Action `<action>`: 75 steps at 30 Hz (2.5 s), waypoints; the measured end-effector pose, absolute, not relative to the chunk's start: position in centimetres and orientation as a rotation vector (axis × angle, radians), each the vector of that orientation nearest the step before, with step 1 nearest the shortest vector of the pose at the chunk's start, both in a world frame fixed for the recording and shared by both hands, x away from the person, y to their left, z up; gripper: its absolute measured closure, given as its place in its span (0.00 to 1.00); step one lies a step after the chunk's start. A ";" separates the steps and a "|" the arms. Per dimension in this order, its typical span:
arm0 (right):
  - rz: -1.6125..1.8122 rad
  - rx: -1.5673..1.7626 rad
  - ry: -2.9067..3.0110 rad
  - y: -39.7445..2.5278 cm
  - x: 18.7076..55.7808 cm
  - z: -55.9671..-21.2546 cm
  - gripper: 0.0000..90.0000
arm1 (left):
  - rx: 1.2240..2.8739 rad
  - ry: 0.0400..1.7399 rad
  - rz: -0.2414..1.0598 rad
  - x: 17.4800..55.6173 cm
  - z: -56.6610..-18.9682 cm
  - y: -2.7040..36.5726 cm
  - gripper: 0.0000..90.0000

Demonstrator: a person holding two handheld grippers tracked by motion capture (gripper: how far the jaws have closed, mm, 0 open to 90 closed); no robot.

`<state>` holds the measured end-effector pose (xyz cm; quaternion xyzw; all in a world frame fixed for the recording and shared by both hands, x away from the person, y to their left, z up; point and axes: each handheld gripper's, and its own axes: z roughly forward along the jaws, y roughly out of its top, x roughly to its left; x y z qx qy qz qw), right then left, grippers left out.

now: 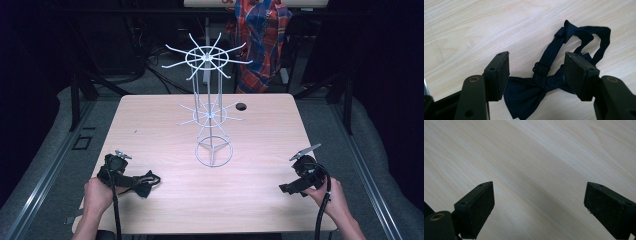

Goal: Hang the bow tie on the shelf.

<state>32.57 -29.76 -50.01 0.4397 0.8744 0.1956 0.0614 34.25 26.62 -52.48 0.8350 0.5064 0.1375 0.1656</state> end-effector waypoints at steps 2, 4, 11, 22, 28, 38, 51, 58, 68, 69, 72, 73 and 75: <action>0.604 1.335 2.640 -29.7 32.5 -50.0 0.11 | 2.425 1.423 0.393 34.6 -52.8 26.1 0.45; 0.611 1.335 2.648 -29.6 32.5 -50.1 0.11 | 2.459 1.405 0.383 35.0 -53.0 25.8 0.47; 0.609 1.336 2.650 -29.6 32.6 -50.2 0.11 | 2.524 1.356 0.341 36.2 -53.9 24.9 0.53; 0.586 1.329 2.656 -29.6 32.7 -50.2 0.11 | 2.551 1.270 0.295 36.6 -54.1 23.9 0.64; 0.610 1.352 2.650 -29.5 32.6 -50.4 0.12 | 2.595 1.231 0.279 37.1 -54.7 22.9 0.70; 0.592 1.345 2.661 -29.6 32.7 -50.4 0.13 | 2.641 1.163 0.316 37.2 -54.8 21.9 0.93; 0.581 1.342 2.656 -29.8 32.7 -50.4 0.14 | 2.471 1.169 0.356 36.9 -52.9 23.1 0.96; 0.596 1.349 2.652 -29.8 32.6 -50.4 0.14 | 2.402 1.169 0.404 36.5 -52.0 23.4 0.96; 0.589 1.348 2.654 -29.8 32.7 -50.4 0.14 | 2.325 1.163 0.445 36.2 -50.7 23.4 0.96; 0.589 1.348 2.654 -29.8 32.7 -50.4 0.14 | 2.325 1.163 0.445 36.2 -50.7 23.4 0.96; 0.613 1.364 2.654 -29.7 32.7 -50.5 0.14 | 2.312 1.154 0.461 36.0 -50.4 23.2 0.96; 0.608 1.356 2.654 -29.7 32.7 -50.5 0.14 | 2.303 1.154 0.466 35.9 -50.1 23.2 0.96; 0.602 1.354 2.657 -29.7 32.7 -50.5 0.14 | 2.297 1.151 0.469 35.9 -50.0 23.2 0.96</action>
